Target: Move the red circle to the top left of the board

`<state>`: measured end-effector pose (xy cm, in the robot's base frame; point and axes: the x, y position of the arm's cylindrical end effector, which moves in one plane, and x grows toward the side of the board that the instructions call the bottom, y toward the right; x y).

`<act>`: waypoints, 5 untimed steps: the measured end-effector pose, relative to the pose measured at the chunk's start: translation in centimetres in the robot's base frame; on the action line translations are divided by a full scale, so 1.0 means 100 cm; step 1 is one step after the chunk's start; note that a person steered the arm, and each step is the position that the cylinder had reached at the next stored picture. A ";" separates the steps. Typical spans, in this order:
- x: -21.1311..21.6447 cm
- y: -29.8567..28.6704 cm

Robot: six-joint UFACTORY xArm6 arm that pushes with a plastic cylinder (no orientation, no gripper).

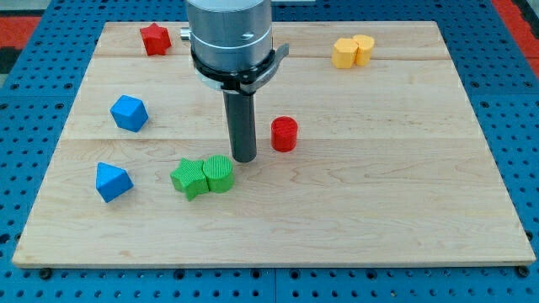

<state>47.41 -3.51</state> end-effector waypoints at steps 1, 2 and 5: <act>0.004 0.044; -0.010 0.076; -0.099 -0.030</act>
<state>37.54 -6.47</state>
